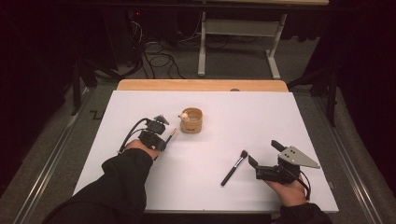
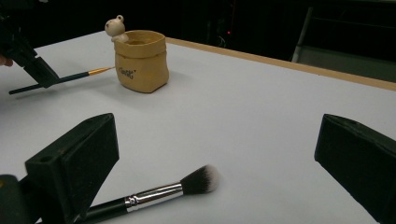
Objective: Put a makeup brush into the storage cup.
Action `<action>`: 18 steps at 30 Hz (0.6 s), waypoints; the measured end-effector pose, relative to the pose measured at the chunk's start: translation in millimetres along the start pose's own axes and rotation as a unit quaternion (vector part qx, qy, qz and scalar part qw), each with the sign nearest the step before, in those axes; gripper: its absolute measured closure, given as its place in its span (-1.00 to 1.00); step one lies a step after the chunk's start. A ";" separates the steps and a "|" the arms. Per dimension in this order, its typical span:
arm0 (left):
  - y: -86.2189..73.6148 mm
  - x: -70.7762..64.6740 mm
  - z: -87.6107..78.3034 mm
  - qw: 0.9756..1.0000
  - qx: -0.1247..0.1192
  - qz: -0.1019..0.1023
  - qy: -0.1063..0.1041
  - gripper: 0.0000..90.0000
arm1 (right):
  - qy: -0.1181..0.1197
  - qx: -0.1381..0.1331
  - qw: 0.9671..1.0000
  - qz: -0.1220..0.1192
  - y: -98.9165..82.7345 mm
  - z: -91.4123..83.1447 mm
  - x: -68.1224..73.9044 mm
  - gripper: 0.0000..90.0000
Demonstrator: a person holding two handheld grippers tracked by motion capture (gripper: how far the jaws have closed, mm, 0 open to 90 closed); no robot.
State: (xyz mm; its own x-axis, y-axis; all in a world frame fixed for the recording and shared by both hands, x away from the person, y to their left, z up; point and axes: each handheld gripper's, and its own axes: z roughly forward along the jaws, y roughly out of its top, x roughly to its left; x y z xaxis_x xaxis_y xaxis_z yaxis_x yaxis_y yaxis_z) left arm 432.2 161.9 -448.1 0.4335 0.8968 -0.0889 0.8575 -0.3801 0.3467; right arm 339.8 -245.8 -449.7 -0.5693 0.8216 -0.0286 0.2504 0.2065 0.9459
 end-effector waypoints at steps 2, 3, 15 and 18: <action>-3.0 2.2 -1.8 1.000 -0.010 0.001 -0.006 0.87 | 0.000 0.000 1.000 0.000 -0.1 0.1 0.0 -0.99; -3.0 2.2 -1.8 1.000 -0.010 0.001 -0.006 0.87 | 0.000 0.000 1.000 0.000 0.0 0.1 0.0 -0.99; -28.2 12.3 -7.9 0.995 -0.092 -0.009 -0.032 0.87 | -0.002 0.000 1.000 -0.007 0.5 0.4 0.4 -0.99; -33.8 14.0 -8.8 0.993 -0.115 -0.012 -0.034 0.87 | -0.003 0.001 1.000 -0.009 0.9 0.3 1.0 -0.99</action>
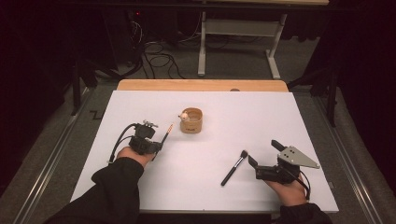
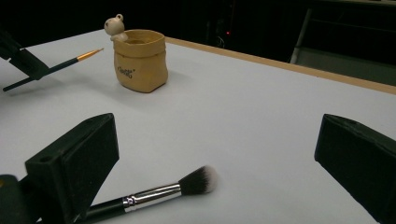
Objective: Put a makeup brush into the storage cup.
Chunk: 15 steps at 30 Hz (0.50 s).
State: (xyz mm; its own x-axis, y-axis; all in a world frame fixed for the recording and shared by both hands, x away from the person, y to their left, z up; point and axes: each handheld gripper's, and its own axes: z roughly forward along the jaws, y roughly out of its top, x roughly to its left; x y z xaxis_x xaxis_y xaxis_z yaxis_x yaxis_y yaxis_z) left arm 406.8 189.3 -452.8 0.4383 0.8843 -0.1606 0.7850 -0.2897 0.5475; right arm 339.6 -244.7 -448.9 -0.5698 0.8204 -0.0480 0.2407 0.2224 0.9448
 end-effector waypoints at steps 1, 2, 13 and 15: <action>-1.4 0.5 -0.3 1.000 -0.005 -0.002 0.000 0.87 | 0.000 0.000 1.000 -0.001 0.1 0.1 0.5 -0.99; -3.2 2.0 -0.8 1.000 -0.013 -0.006 -0.003 0.87 | 0.000 0.001 1.000 -0.001 0.3 0.1 0.8 -0.99; -23.5 14.7 -2.1 0.995 -0.086 -0.041 -0.026 0.87 | -0.001 -0.002 1.000 -0.004 1.0 -0.9 2.4 -0.99; -28.8 15.3 -3.4 0.993 -0.107 -0.035 -0.022 0.87 | -0.003 -0.002 1.000 -0.003 1.0 -0.8 2.6 -0.99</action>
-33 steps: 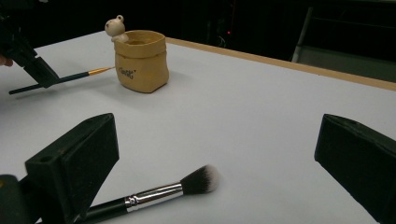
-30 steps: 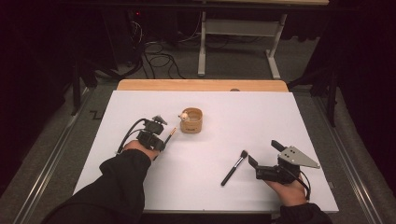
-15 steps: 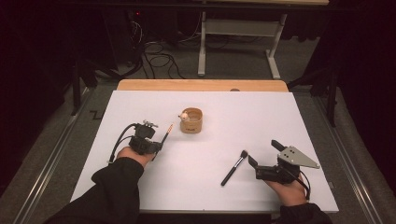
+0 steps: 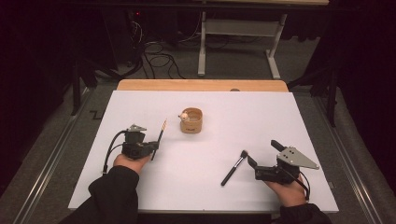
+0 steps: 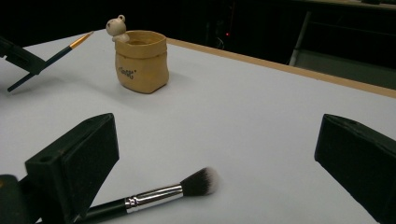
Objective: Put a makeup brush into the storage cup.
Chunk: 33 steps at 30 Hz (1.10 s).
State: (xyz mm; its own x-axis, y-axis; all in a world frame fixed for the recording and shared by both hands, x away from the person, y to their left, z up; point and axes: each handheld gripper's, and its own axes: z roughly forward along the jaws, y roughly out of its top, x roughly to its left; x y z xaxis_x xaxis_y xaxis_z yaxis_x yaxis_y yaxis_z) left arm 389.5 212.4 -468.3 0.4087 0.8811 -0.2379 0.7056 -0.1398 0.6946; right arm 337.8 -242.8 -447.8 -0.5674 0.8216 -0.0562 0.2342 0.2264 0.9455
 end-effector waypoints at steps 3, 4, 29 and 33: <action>-5.5 0.1 -2.4 1.000 -0.021 0.008 -0.004 0.87 | -0.001 -0.001 1.000 -0.002 0.3 -0.1 0.4 -0.99; -5.5 0.1 -2.4 1.000 -0.021 0.008 -0.004 0.87 | -0.001 -0.002 1.000 -0.002 0.4 -0.1 0.6 -0.99; -10.3 5.2 -20.4 0.987 -0.148 0.017 -0.053 0.87 | -0.024 -0.008 1.000 0.002 -2.4 -4.4 -2.3 -0.99; -11.6 4.5 -22.7 0.986 -0.160 0.023 -0.047 0.87 | -0.024 -0.012 1.000 0.005 -2.2 -4.7 -2.8 -0.99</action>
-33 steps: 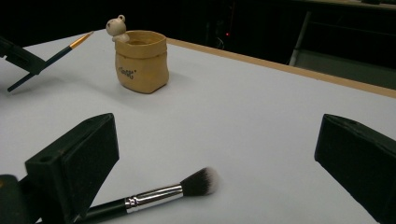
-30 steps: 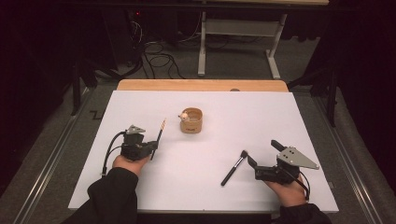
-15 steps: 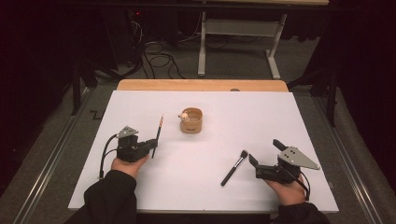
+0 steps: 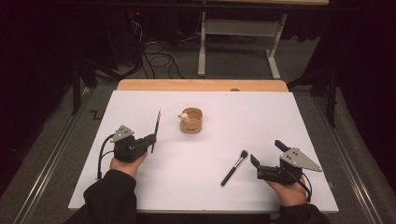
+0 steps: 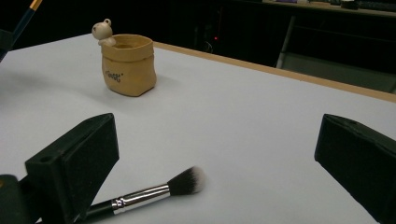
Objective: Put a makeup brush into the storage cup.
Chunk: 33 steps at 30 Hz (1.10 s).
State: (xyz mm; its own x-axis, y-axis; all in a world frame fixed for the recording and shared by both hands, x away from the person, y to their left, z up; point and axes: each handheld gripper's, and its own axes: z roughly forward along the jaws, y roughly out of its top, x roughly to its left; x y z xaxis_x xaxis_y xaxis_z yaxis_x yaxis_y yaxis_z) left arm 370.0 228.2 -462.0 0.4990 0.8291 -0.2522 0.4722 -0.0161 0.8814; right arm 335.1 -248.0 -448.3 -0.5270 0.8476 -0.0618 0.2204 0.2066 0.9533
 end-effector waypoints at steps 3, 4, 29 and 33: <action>0.1 -2.5 -3.0 1.000 -0.016 0.012 0.001 0.87 | 0.000 -0.002 1.000 0.001 0.3 0.4 0.0 -0.99; -0.3 -3.6 -3.8 1.000 -0.022 0.015 0.000 0.87 | -0.001 -0.002 1.000 0.003 0.4 0.8 0.0 -0.99; -14.7 -18.4 -23.4 0.990 -0.097 0.105 0.011 0.87 | -0.022 -0.014 1.000 0.000 -0.4 8.5 -0.5 -0.99; -12.4 -20.0 -27.4 0.987 -0.117 0.107 0.012 0.87 | -0.026 -0.012 1.000 -0.004 0.4 11.8 0.0 -0.99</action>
State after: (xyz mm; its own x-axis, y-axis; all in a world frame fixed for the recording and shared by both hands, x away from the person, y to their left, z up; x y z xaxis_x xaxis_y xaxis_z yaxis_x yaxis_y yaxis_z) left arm 334.3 227.2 -457.0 0.5502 0.8339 -0.0431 0.1761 -0.0654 0.9822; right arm 344.9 -242.1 -451.4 -0.4846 0.8707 -0.0838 0.1964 0.2017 0.9596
